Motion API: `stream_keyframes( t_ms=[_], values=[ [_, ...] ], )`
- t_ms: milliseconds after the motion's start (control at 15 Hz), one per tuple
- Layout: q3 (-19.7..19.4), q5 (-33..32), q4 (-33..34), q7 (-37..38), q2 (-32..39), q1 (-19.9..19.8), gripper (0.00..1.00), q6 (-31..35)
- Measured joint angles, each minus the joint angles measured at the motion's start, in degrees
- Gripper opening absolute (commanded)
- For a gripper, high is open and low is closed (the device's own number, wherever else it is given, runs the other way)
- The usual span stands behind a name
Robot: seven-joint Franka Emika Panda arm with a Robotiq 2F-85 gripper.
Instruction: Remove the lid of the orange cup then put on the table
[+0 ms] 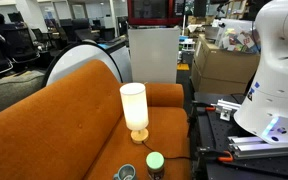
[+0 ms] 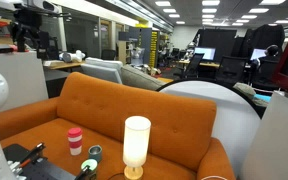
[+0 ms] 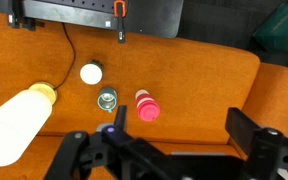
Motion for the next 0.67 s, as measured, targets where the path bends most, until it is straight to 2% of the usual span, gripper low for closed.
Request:
stream_keyframes(
  t_ms=[667],
  values=[
    [-0.02,-0.11,0.00,-0.14,0.87,-1.01,1.00,1.07]
  ],
)
